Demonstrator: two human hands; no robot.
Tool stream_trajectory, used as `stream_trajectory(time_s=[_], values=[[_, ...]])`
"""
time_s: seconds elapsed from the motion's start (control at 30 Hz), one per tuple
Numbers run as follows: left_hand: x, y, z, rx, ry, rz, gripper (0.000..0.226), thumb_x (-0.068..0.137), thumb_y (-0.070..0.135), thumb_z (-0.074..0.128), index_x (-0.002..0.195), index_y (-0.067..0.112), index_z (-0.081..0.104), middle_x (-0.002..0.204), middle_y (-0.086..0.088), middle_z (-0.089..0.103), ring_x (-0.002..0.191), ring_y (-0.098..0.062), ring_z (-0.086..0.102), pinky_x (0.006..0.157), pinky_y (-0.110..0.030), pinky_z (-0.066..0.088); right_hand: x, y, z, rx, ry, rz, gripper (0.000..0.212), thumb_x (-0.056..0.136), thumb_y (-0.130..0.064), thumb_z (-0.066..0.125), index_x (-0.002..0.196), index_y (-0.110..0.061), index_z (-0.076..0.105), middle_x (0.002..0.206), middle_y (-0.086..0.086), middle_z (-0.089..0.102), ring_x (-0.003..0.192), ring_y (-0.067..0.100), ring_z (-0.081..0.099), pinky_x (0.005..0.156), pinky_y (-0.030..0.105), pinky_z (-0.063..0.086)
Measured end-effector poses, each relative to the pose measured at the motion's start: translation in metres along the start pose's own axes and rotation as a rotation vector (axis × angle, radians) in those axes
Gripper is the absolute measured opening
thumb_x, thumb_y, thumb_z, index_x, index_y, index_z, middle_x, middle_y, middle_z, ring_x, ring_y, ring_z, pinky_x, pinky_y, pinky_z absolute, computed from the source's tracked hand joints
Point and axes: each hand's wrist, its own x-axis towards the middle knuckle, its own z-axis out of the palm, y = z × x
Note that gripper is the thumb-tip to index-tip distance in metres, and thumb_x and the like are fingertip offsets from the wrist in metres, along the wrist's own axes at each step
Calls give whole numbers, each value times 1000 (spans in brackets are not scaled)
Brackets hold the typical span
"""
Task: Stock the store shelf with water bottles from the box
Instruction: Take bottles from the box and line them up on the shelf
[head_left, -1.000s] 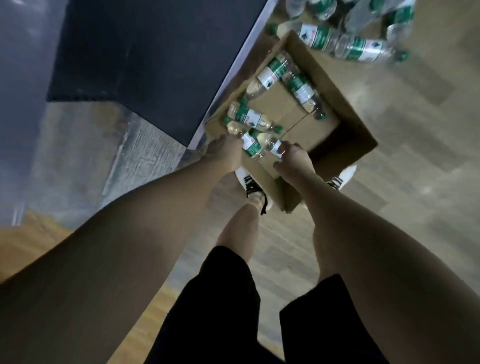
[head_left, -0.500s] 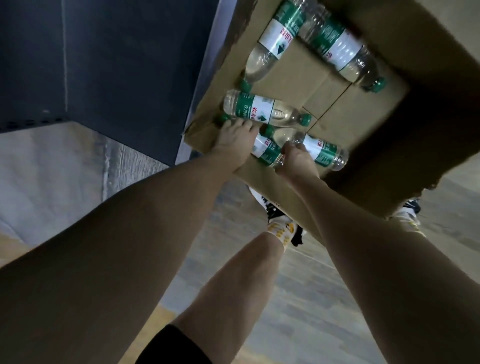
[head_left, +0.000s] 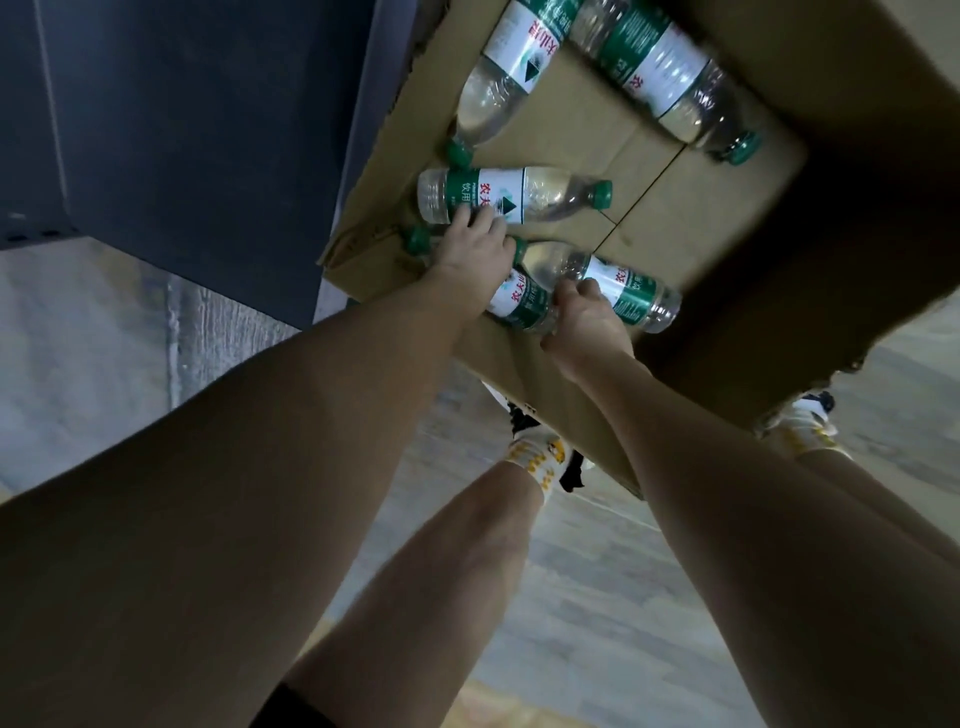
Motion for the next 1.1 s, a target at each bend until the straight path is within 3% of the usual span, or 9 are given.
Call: stream_trajectory(time_s=[0.13,0.33,0.47,0.6,0.73,0.87,1.0,1.1], values=[[-37,8,-35,-248,-155,-107,61,84,17,70,137,8,43,142,-18,36,119,-35,49,88,-41,51,-35,-4,-30,-38,12,1,66,86,-9,65,145,-17,38,127,10,46,112,29,52,78,37,48],[-103,5,-101,-402,-236,-229,35,94,6,52,129,9,50,129,-17,55,119,-33,51,90,-39,50,-99,-19,-100,-116,3,-62,57,87,-9,62,140,-13,43,129,12,44,111,31,51,74,34,43],[-161,-8,-170,-400,-167,-252,31,97,7,46,127,7,53,123,-17,58,116,-31,53,87,-40,50,-154,-39,-161,-118,23,-121,57,84,-13,66,137,-13,45,132,12,45,117,31,50,89,41,51],[-234,-27,-270,-398,-130,-273,28,93,7,54,121,8,61,124,-12,61,116,-28,57,89,-37,52,-224,-67,-232,-163,58,-213,64,84,-15,67,142,-12,43,139,12,44,125,32,47,97,39,45],[-319,-43,-363,-402,-25,-360,32,90,14,61,122,15,63,124,-7,64,113,-25,62,84,-32,50,-305,-94,-307,-235,92,-309,56,84,-22,70,135,-15,47,132,10,46,123,30,48,97,38,45],[-403,-60,-438,-400,58,-465,38,89,16,58,127,19,61,120,-2,67,109,-23,65,79,-29,49,-379,-119,-386,-292,156,-403,66,85,-25,70,144,-14,42,146,15,40,133,33,42,108,38,42],[-486,-78,-499,-298,131,-518,30,85,24,64,115,21,67,111,2,70,105,-19,67,72,-25,43,-444,-155,-445,-350,173,-566,67,75,-44,68,131,-11,53,132,13,54,128,31,45,102,35,43],[-553,-92,-535,-198,171,-552,22,82,20,67,103,20,69,106,0,71,99,-20,68,75,-27,44,-490,-183,-473,-364,228,-680,61,74,-38,80,122,-10,54,122,13,57,116,29,51,94,35,47]])
